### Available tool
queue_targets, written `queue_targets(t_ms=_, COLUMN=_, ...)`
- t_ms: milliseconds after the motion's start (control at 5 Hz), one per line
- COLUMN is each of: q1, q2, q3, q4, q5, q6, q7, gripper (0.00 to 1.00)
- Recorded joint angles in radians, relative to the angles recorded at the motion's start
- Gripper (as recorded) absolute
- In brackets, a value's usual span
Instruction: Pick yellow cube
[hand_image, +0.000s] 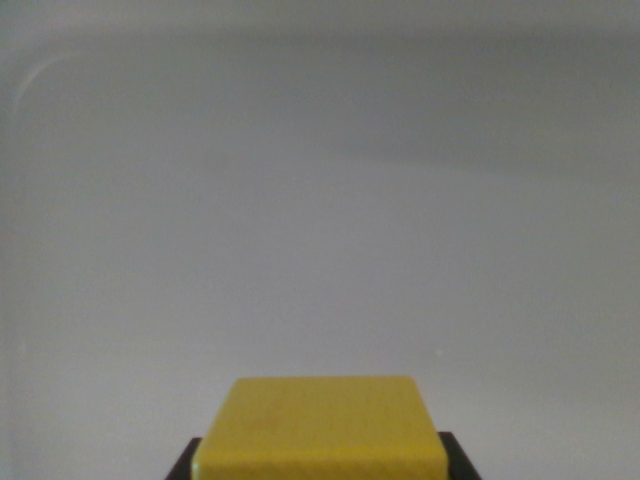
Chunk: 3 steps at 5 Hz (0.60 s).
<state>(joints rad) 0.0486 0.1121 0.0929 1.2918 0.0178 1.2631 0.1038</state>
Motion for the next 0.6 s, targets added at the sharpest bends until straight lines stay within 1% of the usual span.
queue_targets(t_ms=200, q1=0.0000, q2=0.000, q3=0.000, q4=0.000, q5=0.0000, q6=0.000, q7=0.000, gripper=1.00)
queue_targets(t_ms=400, q1=-0.0006, q2=-0.016, q3=0.000, q4=0.024, q5=0.0014, q6=0.041, q7=0.000, gripper=1.00)
queue_targets(t_ms=600, q1=-0.0006, q2=-0.016, q3=0.000, q4=0.024, q5=0.0014, q6=0.041, q7=0.000, gripper=1.00)
